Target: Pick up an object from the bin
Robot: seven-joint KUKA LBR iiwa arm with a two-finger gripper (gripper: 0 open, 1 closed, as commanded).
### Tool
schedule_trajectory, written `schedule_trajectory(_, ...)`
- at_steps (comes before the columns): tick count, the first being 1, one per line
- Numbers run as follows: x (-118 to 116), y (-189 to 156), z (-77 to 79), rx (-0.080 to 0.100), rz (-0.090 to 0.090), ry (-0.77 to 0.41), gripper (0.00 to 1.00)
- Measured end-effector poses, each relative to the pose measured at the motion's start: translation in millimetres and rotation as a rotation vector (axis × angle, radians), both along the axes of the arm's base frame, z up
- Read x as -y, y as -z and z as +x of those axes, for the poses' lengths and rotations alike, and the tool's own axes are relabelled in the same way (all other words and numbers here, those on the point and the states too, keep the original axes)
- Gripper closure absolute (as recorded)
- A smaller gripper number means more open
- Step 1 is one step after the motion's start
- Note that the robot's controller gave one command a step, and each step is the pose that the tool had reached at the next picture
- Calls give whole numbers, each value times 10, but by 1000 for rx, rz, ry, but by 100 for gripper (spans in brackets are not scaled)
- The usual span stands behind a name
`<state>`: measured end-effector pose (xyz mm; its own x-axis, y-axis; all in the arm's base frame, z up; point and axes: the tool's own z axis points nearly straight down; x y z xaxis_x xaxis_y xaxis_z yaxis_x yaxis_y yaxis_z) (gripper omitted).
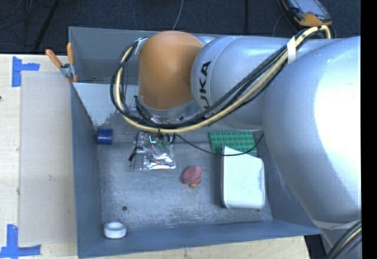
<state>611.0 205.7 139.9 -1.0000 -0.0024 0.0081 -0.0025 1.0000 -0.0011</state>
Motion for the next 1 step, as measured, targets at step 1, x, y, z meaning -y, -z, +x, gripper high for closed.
schedule_trajectory(1,689,724,22,3,-3,252,0)
